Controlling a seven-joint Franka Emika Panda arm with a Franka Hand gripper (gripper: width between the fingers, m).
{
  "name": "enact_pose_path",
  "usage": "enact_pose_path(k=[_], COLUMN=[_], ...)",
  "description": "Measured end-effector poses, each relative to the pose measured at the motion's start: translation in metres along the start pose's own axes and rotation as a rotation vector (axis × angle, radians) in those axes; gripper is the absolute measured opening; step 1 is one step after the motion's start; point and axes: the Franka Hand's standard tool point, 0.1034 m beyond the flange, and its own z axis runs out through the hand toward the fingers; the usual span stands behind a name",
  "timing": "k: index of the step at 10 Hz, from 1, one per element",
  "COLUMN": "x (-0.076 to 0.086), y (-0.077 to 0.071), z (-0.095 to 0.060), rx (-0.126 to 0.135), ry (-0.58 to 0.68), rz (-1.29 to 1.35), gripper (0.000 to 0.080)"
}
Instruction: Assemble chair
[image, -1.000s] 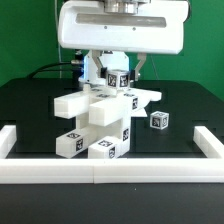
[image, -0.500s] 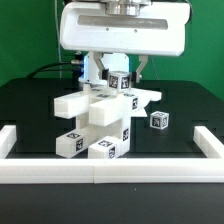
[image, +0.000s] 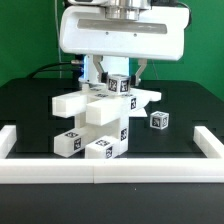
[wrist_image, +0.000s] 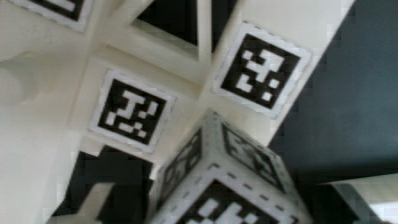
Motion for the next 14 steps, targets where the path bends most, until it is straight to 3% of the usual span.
enact_pose_path(k=[14], x=[-0.0004], y=[0.0071], z=[0.0024], rx=[-0.006], ry=[0.006], rz=[0.009], gripper=[0.0394])
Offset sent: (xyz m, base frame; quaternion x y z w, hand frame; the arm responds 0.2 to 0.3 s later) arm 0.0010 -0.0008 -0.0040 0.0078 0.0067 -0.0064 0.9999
